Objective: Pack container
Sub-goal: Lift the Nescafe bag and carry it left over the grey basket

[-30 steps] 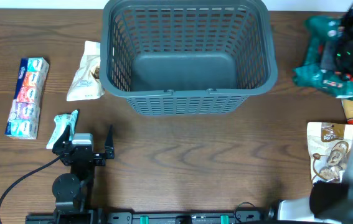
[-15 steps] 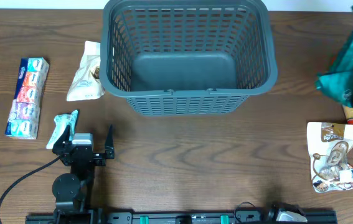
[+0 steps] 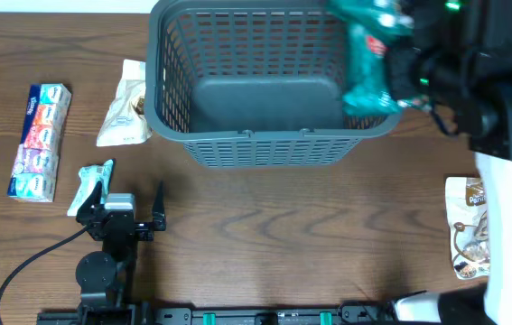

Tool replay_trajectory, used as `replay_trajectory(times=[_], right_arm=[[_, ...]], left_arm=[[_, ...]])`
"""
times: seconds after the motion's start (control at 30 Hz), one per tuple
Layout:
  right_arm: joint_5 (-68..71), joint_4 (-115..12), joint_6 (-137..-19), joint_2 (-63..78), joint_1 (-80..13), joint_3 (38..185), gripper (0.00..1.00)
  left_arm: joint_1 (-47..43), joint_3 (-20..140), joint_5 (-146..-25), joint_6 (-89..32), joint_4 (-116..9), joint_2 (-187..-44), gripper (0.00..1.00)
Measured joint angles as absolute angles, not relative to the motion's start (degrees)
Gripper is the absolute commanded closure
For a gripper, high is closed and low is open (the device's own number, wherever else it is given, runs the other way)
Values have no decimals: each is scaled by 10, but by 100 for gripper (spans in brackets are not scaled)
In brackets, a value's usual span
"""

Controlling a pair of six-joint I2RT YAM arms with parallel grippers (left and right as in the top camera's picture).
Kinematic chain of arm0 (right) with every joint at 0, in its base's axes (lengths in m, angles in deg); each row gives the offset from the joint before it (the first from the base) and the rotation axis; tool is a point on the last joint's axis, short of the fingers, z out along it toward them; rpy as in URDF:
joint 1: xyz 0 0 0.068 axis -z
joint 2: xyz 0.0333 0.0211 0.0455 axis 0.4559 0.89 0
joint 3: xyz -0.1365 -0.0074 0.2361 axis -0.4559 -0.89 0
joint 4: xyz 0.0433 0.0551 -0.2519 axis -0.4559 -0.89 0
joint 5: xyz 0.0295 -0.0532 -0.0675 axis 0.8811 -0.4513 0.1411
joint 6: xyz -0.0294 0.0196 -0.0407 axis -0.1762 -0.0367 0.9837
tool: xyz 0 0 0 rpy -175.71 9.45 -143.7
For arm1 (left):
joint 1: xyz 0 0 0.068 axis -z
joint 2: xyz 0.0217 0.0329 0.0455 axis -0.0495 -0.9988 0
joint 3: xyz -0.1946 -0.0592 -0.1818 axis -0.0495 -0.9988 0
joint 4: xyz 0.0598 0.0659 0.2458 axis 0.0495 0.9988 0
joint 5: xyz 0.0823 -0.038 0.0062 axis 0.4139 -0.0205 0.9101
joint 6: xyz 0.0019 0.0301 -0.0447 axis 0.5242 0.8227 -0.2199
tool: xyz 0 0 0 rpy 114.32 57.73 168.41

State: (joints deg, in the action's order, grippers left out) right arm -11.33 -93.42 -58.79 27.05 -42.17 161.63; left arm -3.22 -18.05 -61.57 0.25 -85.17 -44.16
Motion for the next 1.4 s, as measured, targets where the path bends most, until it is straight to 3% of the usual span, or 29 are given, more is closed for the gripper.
replay_trajectory(times=[0.3, 1.4], right_arm=[[-134, -947, -580, 345, -503, 1719, 98], [-133, -983, -561, 522, -505, 1718, 99]], left_arm=[[-32, -180, -616, 2, -852, -442, 1], [-32, -180, -616, 2, -852, -442, 1]])
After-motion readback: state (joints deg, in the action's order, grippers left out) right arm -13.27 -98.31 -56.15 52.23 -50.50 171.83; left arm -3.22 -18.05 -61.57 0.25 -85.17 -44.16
